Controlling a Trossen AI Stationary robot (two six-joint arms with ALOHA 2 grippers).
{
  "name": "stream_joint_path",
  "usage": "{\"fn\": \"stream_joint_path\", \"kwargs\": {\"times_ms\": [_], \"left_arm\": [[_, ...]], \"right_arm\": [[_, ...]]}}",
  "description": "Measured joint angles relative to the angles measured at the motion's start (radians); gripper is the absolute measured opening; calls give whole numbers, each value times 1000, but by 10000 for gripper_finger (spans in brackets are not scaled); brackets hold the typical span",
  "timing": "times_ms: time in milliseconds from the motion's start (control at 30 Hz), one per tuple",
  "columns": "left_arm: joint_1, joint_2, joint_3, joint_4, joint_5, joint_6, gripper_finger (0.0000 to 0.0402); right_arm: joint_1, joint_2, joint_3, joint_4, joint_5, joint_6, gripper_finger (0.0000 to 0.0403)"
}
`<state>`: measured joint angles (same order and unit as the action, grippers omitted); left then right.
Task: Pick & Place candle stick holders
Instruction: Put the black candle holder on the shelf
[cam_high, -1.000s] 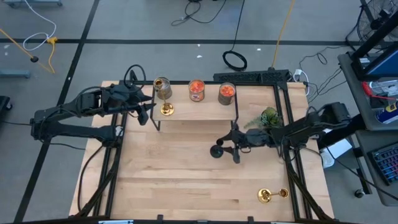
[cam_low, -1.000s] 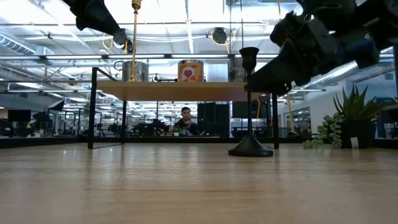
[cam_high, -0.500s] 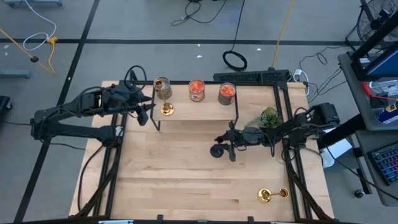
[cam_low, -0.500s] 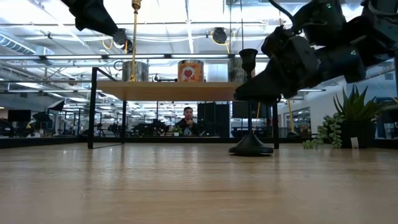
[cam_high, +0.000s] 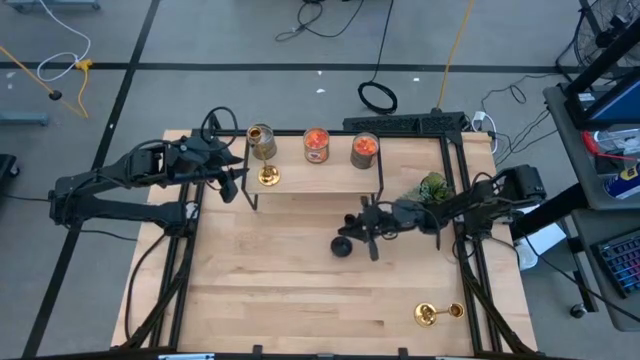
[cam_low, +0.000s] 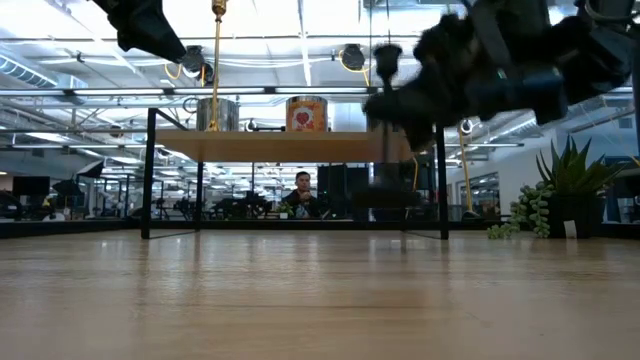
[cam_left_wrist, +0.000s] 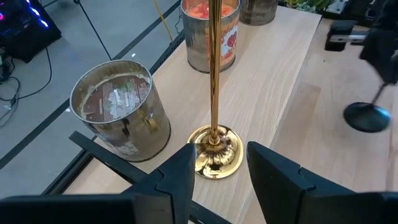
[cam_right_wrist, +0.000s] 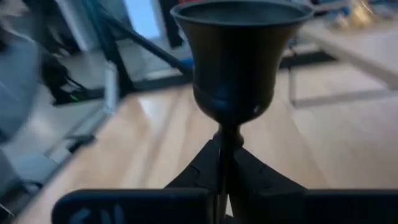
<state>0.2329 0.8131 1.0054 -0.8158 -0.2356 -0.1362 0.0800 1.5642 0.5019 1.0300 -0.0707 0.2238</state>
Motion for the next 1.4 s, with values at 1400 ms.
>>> {"fn": "stream_joint_path", "kwargs": {"times_ms": [1400], "left_arm": [[0, 0, 0, -2, 0, 55, 154]], "right_arm": [[-276, 148, 749, -677, 184, -197, 9]]}}
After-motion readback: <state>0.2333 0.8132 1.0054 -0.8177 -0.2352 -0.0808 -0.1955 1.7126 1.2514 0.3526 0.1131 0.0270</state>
